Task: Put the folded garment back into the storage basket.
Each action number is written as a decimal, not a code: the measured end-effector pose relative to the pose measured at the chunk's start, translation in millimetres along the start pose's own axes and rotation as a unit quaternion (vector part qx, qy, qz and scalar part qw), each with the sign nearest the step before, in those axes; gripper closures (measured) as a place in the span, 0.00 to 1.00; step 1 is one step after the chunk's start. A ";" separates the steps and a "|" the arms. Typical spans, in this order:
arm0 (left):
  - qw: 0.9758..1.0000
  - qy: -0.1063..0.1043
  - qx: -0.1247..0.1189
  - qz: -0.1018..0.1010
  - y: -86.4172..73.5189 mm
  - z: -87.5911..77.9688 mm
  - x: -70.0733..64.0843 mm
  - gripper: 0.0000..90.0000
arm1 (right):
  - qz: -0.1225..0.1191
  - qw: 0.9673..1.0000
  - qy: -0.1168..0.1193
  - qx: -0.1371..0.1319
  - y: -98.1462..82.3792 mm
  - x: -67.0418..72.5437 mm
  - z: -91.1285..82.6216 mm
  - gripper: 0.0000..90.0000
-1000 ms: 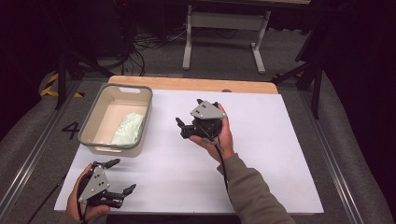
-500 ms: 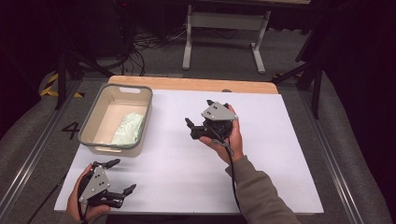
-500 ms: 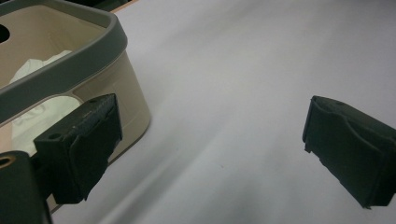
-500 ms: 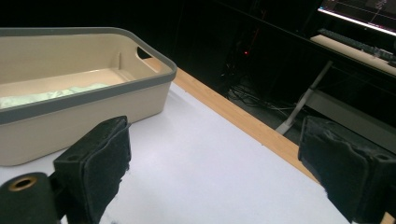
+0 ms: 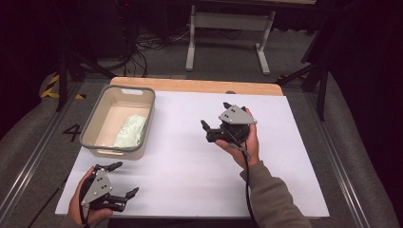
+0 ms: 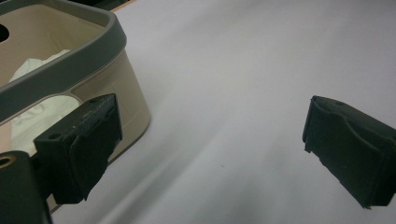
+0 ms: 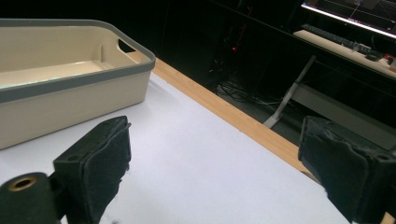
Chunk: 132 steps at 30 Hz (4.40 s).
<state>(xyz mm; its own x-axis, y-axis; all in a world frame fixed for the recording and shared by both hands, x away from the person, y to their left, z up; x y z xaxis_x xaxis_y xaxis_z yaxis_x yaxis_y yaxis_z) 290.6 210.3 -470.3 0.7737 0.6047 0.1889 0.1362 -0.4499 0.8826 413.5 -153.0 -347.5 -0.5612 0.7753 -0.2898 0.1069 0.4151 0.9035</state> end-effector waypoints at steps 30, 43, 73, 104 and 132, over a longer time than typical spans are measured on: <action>1.000 0.003 0.002 0.006 -0.2 0.5 0.4 0.06 | -0.023 1.000 -0.012 0.005 -15.2 -10.5 -31.1 0.11; 1.000 0.001 0.002 0.003 -0.3 0.8 0.0 0.06 | -0.035 0.999 -0.009 0.002 -23.3 -8.5 -44.3 0.10; 1.000 -0.002 0.005 0.005 0.5 1.5 -2.1 0.06 | -0.033 0.999 -0.013 0.003 -52.4 -5.2 -76.1 0.10; 1.000 0.000 0.007 0.010 1.0 1.5 -2.6 0.06 | -0.048 0.999 0.000 0.025 -97.2 2.4 -93.2 0.09; 1.000 0.007 0.006 0.008 -0.1 0.0 -0.3 0.06 | -0.015 0.998 -0.006 0.068 -167.0 -10.9 -115.1 0.06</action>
<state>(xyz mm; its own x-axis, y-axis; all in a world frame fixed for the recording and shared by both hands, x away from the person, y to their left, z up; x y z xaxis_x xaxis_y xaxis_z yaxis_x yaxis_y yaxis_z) 290.3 210.1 -470.5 0.7674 0.6059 0.2095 0.1303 -0.4674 0.8744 307.2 -285.6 -458.8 -0.5566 0.7665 -0.3206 0.2003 0.4983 0.8435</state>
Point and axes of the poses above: each handheld gripper's, and its own axes: z roughly forward along the jaws, y roughly out of its top, x roughly to its left, the point moved 2 cm from there along z, roughly forward along the jaws
